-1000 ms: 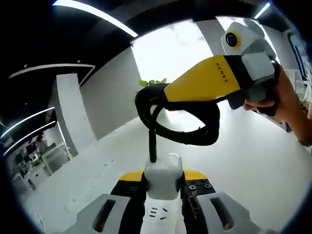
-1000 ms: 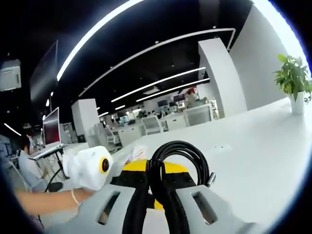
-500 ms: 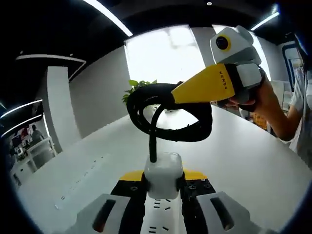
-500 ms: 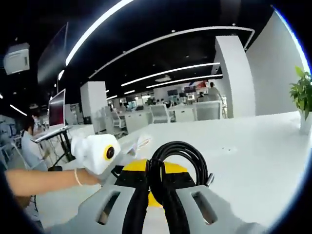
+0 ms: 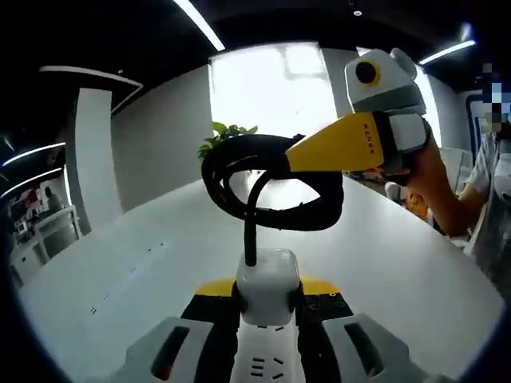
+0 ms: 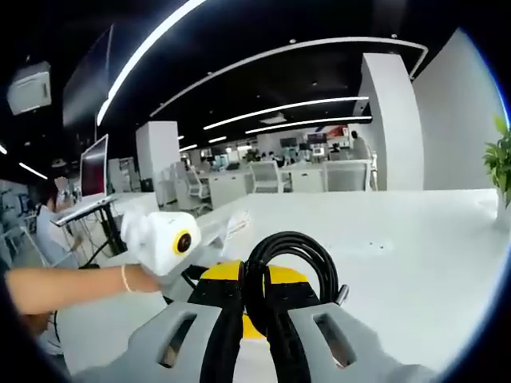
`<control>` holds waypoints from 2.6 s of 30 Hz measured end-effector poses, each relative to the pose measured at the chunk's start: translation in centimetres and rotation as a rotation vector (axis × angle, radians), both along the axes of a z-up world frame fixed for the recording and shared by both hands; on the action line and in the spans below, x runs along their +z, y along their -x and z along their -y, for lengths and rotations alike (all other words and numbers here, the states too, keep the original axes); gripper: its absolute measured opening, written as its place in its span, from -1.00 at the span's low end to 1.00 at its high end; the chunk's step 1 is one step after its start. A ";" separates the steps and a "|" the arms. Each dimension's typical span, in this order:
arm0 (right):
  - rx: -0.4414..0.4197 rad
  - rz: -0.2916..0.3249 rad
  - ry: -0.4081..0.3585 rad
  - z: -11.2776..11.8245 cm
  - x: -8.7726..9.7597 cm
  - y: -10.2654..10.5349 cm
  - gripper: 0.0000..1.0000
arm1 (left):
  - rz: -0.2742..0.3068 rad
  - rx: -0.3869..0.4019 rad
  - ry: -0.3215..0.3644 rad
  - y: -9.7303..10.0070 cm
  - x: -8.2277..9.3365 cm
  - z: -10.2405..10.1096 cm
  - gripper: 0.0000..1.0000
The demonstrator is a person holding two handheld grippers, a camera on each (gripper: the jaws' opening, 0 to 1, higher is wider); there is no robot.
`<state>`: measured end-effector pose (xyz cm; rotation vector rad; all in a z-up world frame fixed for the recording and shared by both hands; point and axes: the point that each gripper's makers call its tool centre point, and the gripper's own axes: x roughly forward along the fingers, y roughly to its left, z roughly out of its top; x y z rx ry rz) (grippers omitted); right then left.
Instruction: Straighten the power strip on the desk, plug the charger into it
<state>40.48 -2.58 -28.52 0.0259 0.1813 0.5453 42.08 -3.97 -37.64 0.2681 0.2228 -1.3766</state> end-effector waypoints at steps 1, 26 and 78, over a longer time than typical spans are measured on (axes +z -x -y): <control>0.000 0.000 0.003 0.0 0.0 0.0 -0.86 | -0.002 -0.002 0.001 0.0 0.0 0.0 -0.49; 0.012 0.017 0.048 -0.2 -0.9 0.1 -0.86 | 0.048 -0.011 -0.051 0.5 -1.0 0.0 -0.49; 0.335 0.470 0.404 8.1 -0.5 1.9 0.95 | 0.136 -0.027 -0.101 0.0 -1.5 -0.2 -0.49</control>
